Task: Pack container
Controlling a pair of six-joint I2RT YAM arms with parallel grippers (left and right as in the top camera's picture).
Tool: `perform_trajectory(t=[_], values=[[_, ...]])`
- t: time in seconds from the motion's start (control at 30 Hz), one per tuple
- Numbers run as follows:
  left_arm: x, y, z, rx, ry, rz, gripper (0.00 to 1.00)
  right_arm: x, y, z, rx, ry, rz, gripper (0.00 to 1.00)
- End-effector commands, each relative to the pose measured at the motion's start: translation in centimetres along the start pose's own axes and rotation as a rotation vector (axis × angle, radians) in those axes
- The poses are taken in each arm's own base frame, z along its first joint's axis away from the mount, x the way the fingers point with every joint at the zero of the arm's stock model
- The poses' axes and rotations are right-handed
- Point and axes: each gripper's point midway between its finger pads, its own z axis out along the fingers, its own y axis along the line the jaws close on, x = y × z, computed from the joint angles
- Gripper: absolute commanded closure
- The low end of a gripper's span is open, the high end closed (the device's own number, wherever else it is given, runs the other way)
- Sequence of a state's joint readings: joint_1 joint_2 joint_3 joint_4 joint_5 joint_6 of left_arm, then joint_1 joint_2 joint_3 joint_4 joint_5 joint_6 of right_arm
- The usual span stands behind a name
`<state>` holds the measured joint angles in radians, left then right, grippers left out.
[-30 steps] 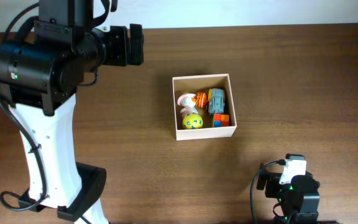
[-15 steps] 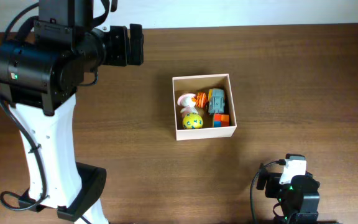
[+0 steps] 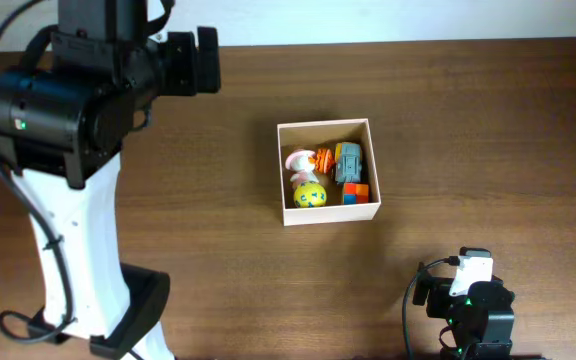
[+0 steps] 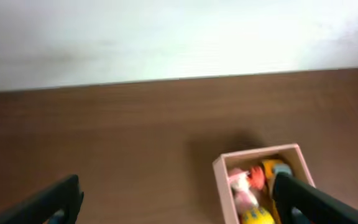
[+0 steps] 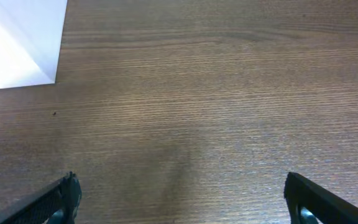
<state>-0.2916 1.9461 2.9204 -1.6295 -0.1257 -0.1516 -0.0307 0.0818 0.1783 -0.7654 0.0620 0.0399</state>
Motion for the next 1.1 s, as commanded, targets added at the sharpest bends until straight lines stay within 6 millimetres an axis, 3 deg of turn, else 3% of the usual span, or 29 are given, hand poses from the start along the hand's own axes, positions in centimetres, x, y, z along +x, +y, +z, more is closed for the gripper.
perform_trajectory(t=[0.0, 0.23, 0.33, 0.43, 0.63, 0.73, 0.77, 0.8, 1.07], values=[[-1.0, 1.5, -4.8, -0.061, -0.105, 0.072, 0.01, 0.2, 0.2, 0.2, -0.009, -0.004, -0.008, 0.01], [-1.6, 4.9, -10.1, -0.159, -0.245, 0.027, 0.01, 0.2, 0.2, 0.2, -0.01, -0.004, -0.008, 0.01], [-1.0, 6.3, -10.7, -0.188, -0.294, -0.004, 0.01, 0.2, 0.2, 0.2, -0.009, -0.004, -0.008, 0.01], [0.8, 7.7, -9.9, -0.21, -0.315, -0.028, 0.01, 0.2, 0.2, 0.2, -0.009, -0.004, -0.008, 0.01], [7.6, 10.6, -6.8, -0.255, -0.316, -0.075, 0.01, 0.2, 0.2, 0.2, -0.009, -0.004, -0.008, 0.01], [12.1, 11.6, -5.0, -0.266, -0.289, -0.094, 0.01, 0.2, 0.2, 0.2, -0.009, -0.004, -0.008, 0.01], [14.8, 12.0, -3.9, -0.268, -0.277, -0.103, 0.01, 0.2, 0.2, 0.2, -0.009, -0.004, -0.008, 0.01], [16.1, 12.1, -3.4, -0.27, -0.275, -0.107, 0.01, 0.2, 0.2, 0.2, -0.009, -0.004, -0.008, 0.01], [23.6, 11.9, 0.4, -0.244, -0.325, -0.107, 0.01, 0.2, 0.2, 0.2, -0.01, -0.004, -0.008, 0.01]])
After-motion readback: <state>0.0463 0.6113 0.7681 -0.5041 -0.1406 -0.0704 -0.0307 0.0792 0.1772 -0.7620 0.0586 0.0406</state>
